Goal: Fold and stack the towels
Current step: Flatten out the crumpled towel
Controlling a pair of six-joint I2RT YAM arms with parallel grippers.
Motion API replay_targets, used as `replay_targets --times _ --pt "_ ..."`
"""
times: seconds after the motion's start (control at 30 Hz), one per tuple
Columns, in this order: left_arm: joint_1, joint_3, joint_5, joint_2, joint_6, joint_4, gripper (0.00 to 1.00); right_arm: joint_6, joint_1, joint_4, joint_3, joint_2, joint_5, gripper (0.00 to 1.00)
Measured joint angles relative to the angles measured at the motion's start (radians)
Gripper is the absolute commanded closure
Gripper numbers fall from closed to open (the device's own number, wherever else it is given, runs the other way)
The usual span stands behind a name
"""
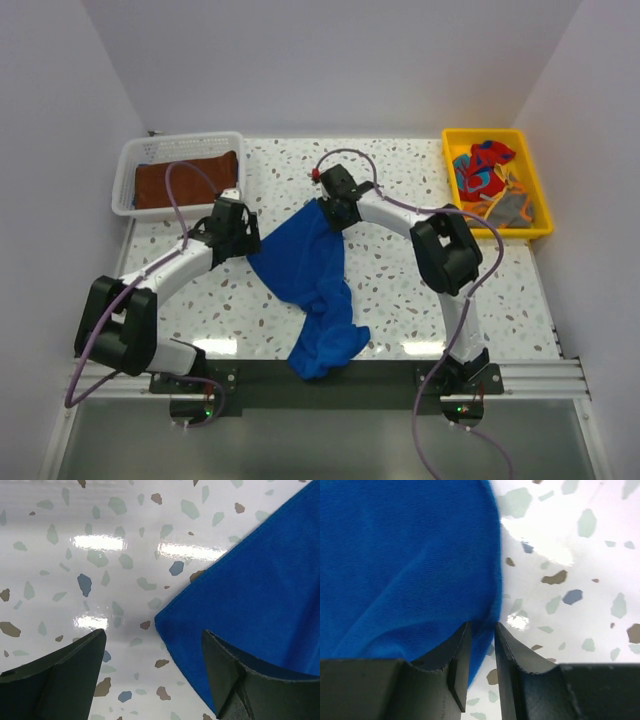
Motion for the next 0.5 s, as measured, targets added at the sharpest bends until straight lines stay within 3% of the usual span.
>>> replay_targets --times 0.5 --pt "-0.018 0.072 -0.014 0.166 0.0 0.01 0.26 0.097 -0.071 0.029 -0.253 -0.148 0.072 0.71"
